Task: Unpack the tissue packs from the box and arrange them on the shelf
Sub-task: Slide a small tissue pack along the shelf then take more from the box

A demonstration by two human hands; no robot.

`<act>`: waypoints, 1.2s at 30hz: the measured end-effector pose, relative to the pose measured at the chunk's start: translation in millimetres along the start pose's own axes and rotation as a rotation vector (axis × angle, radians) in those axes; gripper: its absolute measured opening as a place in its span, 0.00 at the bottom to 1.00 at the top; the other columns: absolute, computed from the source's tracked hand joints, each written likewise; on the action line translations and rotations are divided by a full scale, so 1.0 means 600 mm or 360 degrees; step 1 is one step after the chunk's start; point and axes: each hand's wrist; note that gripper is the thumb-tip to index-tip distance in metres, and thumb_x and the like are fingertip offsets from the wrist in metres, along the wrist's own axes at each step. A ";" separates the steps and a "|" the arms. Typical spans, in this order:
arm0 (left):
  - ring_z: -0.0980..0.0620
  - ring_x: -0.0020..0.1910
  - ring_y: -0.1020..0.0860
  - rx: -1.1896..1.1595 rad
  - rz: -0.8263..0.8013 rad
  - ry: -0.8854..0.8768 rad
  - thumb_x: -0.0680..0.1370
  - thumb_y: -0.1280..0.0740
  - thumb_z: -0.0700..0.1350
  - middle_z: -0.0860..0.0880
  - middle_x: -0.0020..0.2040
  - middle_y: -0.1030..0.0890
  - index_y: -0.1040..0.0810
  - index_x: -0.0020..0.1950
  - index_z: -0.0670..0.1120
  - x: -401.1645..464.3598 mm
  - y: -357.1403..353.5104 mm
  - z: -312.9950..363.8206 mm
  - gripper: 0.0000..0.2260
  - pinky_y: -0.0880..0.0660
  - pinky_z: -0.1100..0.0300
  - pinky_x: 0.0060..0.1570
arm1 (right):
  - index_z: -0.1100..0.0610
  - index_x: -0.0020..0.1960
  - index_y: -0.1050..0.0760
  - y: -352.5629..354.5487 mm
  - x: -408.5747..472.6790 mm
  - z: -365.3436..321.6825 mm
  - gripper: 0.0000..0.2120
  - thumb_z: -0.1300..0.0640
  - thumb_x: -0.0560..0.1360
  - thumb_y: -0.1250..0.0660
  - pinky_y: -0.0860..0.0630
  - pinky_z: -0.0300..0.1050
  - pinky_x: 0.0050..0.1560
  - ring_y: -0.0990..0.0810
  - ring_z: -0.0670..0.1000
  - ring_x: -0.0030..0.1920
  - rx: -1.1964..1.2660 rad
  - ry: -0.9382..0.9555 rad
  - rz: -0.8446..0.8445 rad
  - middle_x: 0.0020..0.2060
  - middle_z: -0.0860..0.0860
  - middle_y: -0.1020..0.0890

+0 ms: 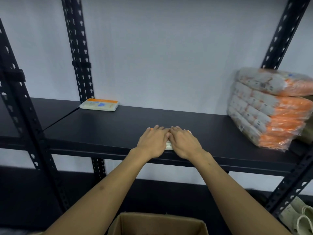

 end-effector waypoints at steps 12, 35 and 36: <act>0.50 0.82 0.57 0.0004 -0.0175 0.0060 0.87 0.55 0.55 0.51 0.83 0.49 0.48 0.83 0.53 -0.029 0.013 -0.038 0.24 0.55 0.46 0.80 | 0.55 0.81 0.44 0.006 -0.034 0.049 0.25 0.49 0.86 0.55 0.50 0.48 0.79 0.48 0.47 0.81 0.0190 -0.0180 -0.0077 0.80 0.48 0.41; 0.48 0.82 0.56 0.0104 -0.0313 0.0141 0.86 0.56 0.58 0.48 0.83 0.49 0.48 0.83 0.59 -0.043 0.062 -0.098 0.23 0.56 0.45 0.80 | 0.55 0.77 0.36 0.020 -0.003 -0.001 0.24 0.47 0.86 0.52 0.36 0.49 0.73 0.32 0.51 0.73 -0.0130 0.0073 -0.0218 0.76 0.51 0.32; 0.49 0.82 0.56 0.0103 -0.0280 0.0179 0.86 0.56 0.58 0.48 0.83 0.49 0.47 0.83 0.56 -0.045 0.072 -0.111 0.24 0.55 0.45 0.80 | 0.54 0.74 0.33 0.023 -0.001 -0.002 0.22 0.47 0.85 0.51 0.34 0.49 0.70 0.29 0.51 0.69 -0.0212 0.0091 -0.0169 0.73 0.51 0.28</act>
Point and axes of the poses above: each hand's wrist, its own x-axis towards the middle knuckle, its own y-axis out of the back of the hand, z = x × y
